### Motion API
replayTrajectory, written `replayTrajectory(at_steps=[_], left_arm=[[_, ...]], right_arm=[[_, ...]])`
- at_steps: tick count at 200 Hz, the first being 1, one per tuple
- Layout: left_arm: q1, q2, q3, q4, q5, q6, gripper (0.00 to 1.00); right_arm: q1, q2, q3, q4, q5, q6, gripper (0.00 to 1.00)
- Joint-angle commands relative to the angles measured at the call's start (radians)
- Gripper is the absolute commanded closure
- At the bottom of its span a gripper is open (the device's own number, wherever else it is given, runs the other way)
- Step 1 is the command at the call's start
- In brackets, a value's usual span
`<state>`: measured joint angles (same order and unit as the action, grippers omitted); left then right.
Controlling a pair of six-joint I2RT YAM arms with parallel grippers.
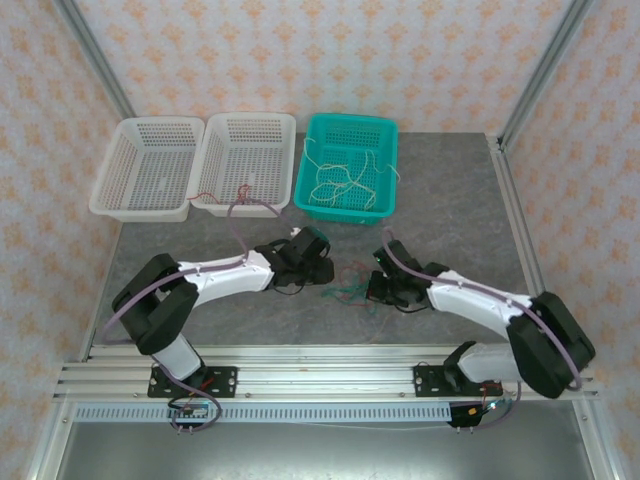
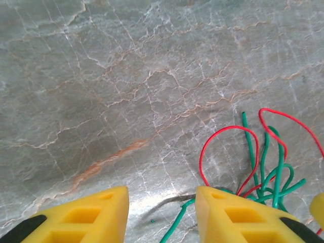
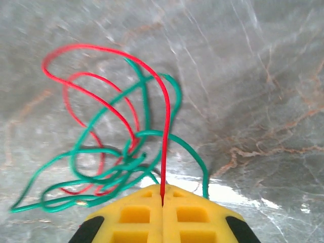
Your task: Untangle the cables
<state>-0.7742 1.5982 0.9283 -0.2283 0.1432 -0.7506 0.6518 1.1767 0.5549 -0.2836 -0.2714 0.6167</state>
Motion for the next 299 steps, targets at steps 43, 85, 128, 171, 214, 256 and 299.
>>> replayTrajectory(at_steps=[43, 85, 128, 171, 214, 256, 299], left_arm=[[0.003, -0.039, -0.021, 0.011, -0.006, 0.037, 0.62], [0.001, -0.155, -0.062, 0.189, 0.125, 0.13, 0.63], [-0.018, -0.241, -0.089, 0.278, 0.242, 0.293, 0.64], [-0.054, -0.161, -0.031, 0.244, 0.296, 0.335, 0.63], [-0.061, -0.08, -0.074, 0.349, 0.402, 0.362, 0.61], [-0.065, -0.051, -0.068, 0.291, 0.378, 0.48, 0.6], [-0.043, -0.142, -0.146, 0.317, 0.375, 0.546, 0.58]], right_arm=[[-0.001, -0.063, -0.024, 0.033, 0.018, 0.025, 1.0], [-0.013, -0.078, 0.037, 0.052, -0.011, 0.092, 1.0], [-0.02, -0.007, 0.122, 0.056, -0.101, 0.144, 1.0], [-0.021, 0.025, 0.157, 0.075, -0.149, 0.176, 1.0], [-0.026, 0.027, 0.163, 0.074, -0.172, 0.192, 1.0], [-0.029, 0.028, 0.165, 0.08, -0.193, 0.199, 1.0], [-0.099, 0.016, 0.131, 0.079, -0.265, 0.207, 1.0]])
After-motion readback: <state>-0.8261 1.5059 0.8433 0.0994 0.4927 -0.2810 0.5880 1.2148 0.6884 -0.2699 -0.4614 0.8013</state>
